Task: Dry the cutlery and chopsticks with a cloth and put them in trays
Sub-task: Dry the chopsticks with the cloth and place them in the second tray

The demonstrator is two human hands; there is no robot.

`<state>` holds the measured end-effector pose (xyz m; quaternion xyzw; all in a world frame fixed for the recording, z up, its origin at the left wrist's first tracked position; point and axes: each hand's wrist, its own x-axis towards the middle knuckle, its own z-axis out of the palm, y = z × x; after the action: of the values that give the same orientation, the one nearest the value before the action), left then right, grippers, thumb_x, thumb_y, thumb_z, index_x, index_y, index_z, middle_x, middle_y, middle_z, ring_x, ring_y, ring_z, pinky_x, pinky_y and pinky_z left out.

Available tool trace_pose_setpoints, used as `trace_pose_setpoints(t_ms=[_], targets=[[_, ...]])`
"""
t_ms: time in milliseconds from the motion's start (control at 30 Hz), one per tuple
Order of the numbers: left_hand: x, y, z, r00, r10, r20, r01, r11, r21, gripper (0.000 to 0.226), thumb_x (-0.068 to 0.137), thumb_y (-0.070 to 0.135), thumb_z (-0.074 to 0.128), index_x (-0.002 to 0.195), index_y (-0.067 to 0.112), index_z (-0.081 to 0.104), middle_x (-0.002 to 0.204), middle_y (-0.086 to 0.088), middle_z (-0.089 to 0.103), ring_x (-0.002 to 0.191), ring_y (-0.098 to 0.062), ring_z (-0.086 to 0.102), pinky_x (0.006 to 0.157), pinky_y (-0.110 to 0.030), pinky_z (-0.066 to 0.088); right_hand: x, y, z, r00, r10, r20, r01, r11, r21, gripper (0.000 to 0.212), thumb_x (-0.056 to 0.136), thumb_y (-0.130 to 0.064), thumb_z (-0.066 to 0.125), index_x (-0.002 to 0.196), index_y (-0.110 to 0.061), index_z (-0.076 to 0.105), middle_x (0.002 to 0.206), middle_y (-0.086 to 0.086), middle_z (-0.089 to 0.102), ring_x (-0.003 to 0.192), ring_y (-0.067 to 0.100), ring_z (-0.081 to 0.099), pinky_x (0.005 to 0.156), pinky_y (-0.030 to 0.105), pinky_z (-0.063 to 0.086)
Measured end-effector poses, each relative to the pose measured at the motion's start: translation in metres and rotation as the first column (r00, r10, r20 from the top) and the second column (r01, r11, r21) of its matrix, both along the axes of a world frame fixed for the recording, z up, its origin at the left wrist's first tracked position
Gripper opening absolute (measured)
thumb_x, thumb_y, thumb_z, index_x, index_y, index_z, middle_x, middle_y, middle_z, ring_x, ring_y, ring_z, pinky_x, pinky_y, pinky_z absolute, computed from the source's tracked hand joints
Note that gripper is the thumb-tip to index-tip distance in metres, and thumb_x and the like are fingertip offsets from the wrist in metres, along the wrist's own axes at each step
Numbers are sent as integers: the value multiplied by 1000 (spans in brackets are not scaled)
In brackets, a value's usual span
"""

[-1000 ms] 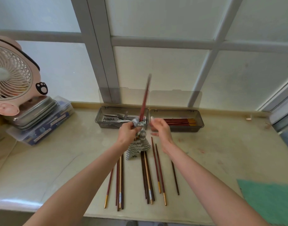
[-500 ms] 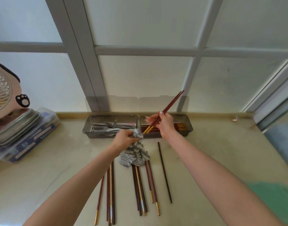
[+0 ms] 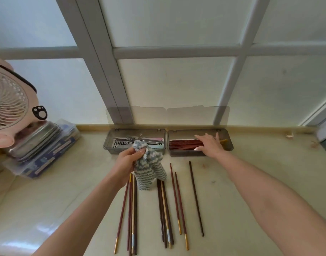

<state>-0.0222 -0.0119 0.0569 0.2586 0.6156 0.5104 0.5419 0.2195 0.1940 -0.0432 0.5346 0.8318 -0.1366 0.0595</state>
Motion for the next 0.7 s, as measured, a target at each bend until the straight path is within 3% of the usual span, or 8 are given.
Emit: trace_pose_setpoints(t_ms=[100,200,300,367,433,500,600,700], targets=[[-1,-2,-2,998,46,48,-46,999,1,20,93,16,51,106,5,62,100,-11,68,92,-25,64,77,-34,51,-7,-7,-13,1000,13,1,-12,968,-250,50,98,-51,36,142,-27,42,147,4,42,139,25,32,118,51,6],[-2,-4,-3,996,71,48,-71,997,7,21,93,17,52,107,5,63,102,-11,67,92,-24,63,83,-37,49,-13,-26,-10,983,-32,-182,34,999,5,41,98,-37,43,136,-21,48,141,2,49,133,20,41,116,44,20],[-4,-5,-3,991,120,60,-122,992,17,21,94,17,51,107,6,62,100,-9,67,90,-23,62,81,-36,49,-26,-67,-1,908,-9,-418,124,961,248,21,97,-22,47,111,-17,61,110,0,62,104,17,57,94,30,44],[-8,-6,-4,979,185,84,-187,982,17,21,94,17,50,109,7,60,98,-7,67,89,-22,62,74,-33,50,-40,-99,-3,935,-70,-348,120,985,123,18,97,-25,45,100,-20,62,99,-1,63,94,19,61,81,30,48],[-13,-7,-5,960,253,119,-256,967,9,24,94,18,50,114,7,58,98,-7,66,88,-20,62,70,-31,49,-55,-129,-10,986,-141,-91,132,987,-91,23,96,-32,48,103,-17,64,102,2,66,98,22,63,78,30,47],[-14,-8,-7,947,289,142,-291,957,-6,25,94,18,51,115,6,57,98,-7,66,87,-20,62,69,-31,49,-62,-152,-21,985,-167,41,171,965,-196,35,92,-43,55,106,-12,63,105,4,65,100,22,63,74,28,45],[-9,-10,-9,943,286,167,-287,958,-20,25,94,17,51,115,5,56,96,-8,65,86,-21,62,69,-32,49,-68,-175,-35,967,-253,5,247,942,-227,32,91,-37,60,107,-9,61,104,3,66,95,20,63,64,24,42],[-4,-11,-11,942,276,193,-276,961,-27,22,94,17,50,112,7,56,97,-8,66,87,-22,62,68,-34,49,-75,-182,-40,951,-307,-21,291,919,-265,17,96,-19,53,108,-11,62,109,4,66,97,20,64,67,24,46]])
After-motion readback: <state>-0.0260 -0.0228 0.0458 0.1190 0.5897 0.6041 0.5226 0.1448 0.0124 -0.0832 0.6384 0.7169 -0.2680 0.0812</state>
